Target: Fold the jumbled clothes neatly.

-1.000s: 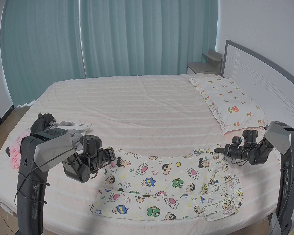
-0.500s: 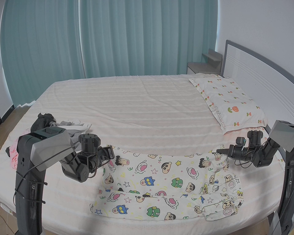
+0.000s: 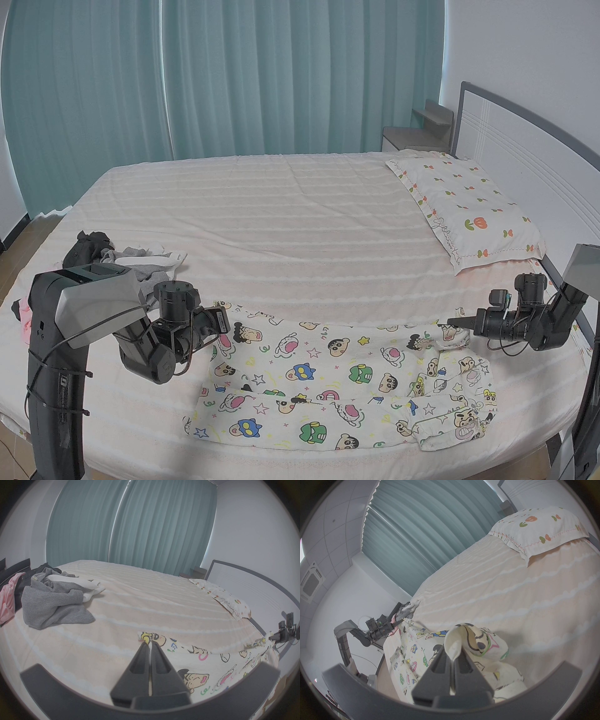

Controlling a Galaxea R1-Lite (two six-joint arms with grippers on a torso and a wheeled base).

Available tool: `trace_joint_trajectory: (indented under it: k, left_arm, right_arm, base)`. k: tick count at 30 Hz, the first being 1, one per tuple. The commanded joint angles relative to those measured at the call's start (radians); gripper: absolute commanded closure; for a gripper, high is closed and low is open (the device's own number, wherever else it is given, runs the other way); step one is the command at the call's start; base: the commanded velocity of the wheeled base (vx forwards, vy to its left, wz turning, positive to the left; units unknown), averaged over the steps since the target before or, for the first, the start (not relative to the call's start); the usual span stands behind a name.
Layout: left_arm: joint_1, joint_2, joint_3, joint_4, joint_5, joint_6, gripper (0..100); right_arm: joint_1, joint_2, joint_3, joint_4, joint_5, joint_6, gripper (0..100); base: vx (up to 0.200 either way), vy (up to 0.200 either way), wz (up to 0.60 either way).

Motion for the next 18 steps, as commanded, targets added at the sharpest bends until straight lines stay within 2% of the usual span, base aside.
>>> trace_joint_trajectory:
  k: [1, 6, 18]
  left_arm:
    - [-0.005, -0.002, 0.079, -0.057, -0.001, 0.021, 100]
    - [-0.023, -0.002, 0.145, -0.134, -0.001, 0.027, 100]
    - [-0.029, 0.009, 0.283, -0.263, -0.004, 0.064, 100]
  right_arm:
    - [-0.002, -0.021, 0.061, -0.002, 0.004, -0.039, 100]
    - [-0.003, -0.063, 0.125, -0.003, 0.03, -0.07, 100]
    - [-0.023, -0.067, 0.234, -0.015, 0.03, -0.169, 100]
  base:
    - [0.0, 0.0, 0.0]
    - [0.0, 0.0, 0.0]
    - [0.0, 0.0, 0.0]
